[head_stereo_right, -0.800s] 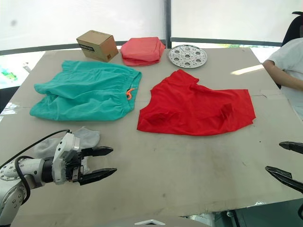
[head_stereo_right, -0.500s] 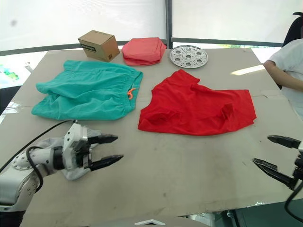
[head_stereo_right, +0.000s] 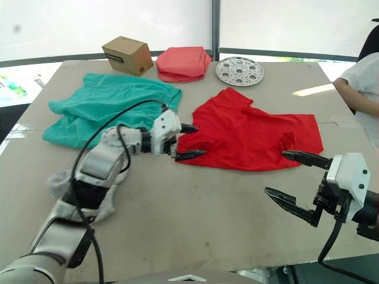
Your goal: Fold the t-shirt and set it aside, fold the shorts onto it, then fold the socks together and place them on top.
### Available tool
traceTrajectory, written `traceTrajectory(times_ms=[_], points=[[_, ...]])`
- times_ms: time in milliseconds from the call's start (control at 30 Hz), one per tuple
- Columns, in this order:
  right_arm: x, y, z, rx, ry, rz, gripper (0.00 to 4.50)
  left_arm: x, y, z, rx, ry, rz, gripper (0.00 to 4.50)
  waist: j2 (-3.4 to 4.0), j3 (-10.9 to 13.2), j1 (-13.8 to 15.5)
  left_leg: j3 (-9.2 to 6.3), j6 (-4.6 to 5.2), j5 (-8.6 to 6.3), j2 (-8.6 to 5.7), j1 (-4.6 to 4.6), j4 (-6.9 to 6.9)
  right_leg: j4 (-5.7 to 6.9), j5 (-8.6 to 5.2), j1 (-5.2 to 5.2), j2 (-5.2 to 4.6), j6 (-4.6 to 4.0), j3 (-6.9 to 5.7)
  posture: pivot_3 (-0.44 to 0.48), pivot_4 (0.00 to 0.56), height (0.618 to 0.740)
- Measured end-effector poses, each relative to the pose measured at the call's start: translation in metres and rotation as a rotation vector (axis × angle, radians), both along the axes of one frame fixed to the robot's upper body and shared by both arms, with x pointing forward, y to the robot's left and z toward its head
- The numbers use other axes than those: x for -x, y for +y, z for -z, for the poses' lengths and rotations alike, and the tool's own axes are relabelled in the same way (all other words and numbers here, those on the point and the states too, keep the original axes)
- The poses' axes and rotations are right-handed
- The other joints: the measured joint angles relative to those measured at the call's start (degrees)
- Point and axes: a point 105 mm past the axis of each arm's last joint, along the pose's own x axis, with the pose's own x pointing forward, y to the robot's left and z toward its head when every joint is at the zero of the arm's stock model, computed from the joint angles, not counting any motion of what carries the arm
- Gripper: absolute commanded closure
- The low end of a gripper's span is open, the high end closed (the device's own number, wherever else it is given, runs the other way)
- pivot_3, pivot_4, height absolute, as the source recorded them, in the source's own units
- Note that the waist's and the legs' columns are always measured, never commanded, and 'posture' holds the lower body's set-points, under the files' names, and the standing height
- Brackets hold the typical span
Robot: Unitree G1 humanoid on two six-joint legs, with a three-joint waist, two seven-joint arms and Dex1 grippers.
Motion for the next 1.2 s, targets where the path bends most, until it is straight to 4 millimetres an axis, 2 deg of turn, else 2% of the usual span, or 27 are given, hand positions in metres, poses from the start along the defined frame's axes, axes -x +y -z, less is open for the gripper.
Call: traceTrajectory(times_ms=[100,167,233,300,433,467,600,700,800,900,1033,1200], points=[[0.001,0.006,0.001,0.001,0.007,-0.006,0.00,-0.014,-0.003,0.003,-0.062,-0.050,0.031,0.18,0.01,0.00,-0.04,-0.02,0.00,0.00,0.04,-0.01,-0.05,-0.01,0.00,-0.02,0.06,-0.01,0.00,0.000,0.150,0.740],[0.000,0.006,0.001,0.005,0.004,-0.002,0.00,-0.017,-0.005,0.006,-0.094,-0.069,0.054,0.69,0.00,0.00,0.07,-0.01,0.00,0.00,0.04,-0.02,-0.04,-0.01,0.00,-0.02,0.05,-0.01,0.00,0.000,0.150,0.740],[0.000,0.008,0.001,0.007,0.002,-0.002,0.00,-0.019,-0.006,0.012,-0.138,-0.088,0.085,1.31,0.00,0.00,0.17,0.00,0.00,0.00,0.03,-0.04,-0.01,-0.01,0.00,-0.02,0.02,0.00,0.00,0.000,0.150,0.740],[-0.001,0.009,0.005,0.026,0.016,0.006,0.00,-0.019,-0.007,0.020,-0.202,-0.122,0.142,2.17,-0.01,0.00,0.21,0.02,0.00,0.00,0.01,-0.05,0.02,-0.01,0.00,-0.02,-0.02,0.00,0.00,0.000,0.150,0.740],[-0.004,0.009,0.012,0.053,0.046,0.037,0.00,-0.015,-0.010,0.030,-0.232,-0.123,0.213,4.30,-0.02,0.00,0.20,-0.01,0.00,0.00,0.03,-0.07,0.03,0.01,0.00,-0.03,-0.04,0.00,-0.01,0.000,0.150,0.740],[-0.005,0.009,0.012,0.061,0.046,0.044,0.00,-0.014,-0.011,0.030,-0.228,-0.116,0.220,4.42,-0.02,0.00,0.20,-0.01,0.00,0.00,0.03,-0.07,0.03,0.02,0.00,-0.03,-0.03,0.00,-0.01,0.000,0.150,0.740],[-0.020,0.004,0.008,0.140,0.004,0.121,0.00,-0.008,-0.010,0.018,-0.134,-0.074,0.265,4.42,-0.02,0.00,0.03,-0.04,0.00,0.00,0.04,-0.11,0.03,0.06,0.00,-0.11,-0.04,0.00,0.01,0.000,0.150,0.740],[-0.030,-0.002,0.010,0.192,0.001,0.153,0.00,0.003,0.001,0.006,-0.085,-0.052,0.308,4.42,0.00,-0.01,-0.07,-0.01,0.00,0.00,0.05,-0.11,0.02,0.07,0.00,-0.10,-0.02,-0.01,0.00,0.000,0.150,0.740],[-0.043,-0.015,0.014,0.276,0.025,0.183,0.00,0.027,0.022,0.013,-0.063,0.056,0.343,4.42,0.02,0.00,-0.91,-0.03,0.01,0.00,0.06,-0.10,0.01,0.07,0.00,-0.11,-0.03,-0.01,0.04,0.000,0.150,0.740],[-0.057,-0.035,0.020,0.358,0.059,0.225,0.00,0.047,0.033,0.017,-0.026,0.155,0.348,4.42,0.02,0.00,-1.13,-0.10,0.01,0.00,0.08,-0.06,0.03,0.09,0.00,-0.11,-0.06,0.00,0.07,0.000,0.150,0.740],[-0.070,-0.049,0.029,0.441,0.081,0.245,0.00,0.063,0.044,0.018,-0.005,0.208,0.303,4.42,0.01,-0.01,-1.04,-0.09,0.01,0.00,0.08,-0.03,0.04,0.10,0.00,-0.11,-0.05,0.01,0.07,0.000,0.150,0.740],[-0.087,-0.057,0.035,0.539,0.098,0.205,0.00,0.079,0.053,0.024,0.007,0.250,0.236,4.42,0.04,0.01,-1.10,-0.03,0.01,0.00,0.06,-0.03,0.03,0.11,0.00,-0.12,-0.04,0.01,0.07,0.000,0.150,0.740]])
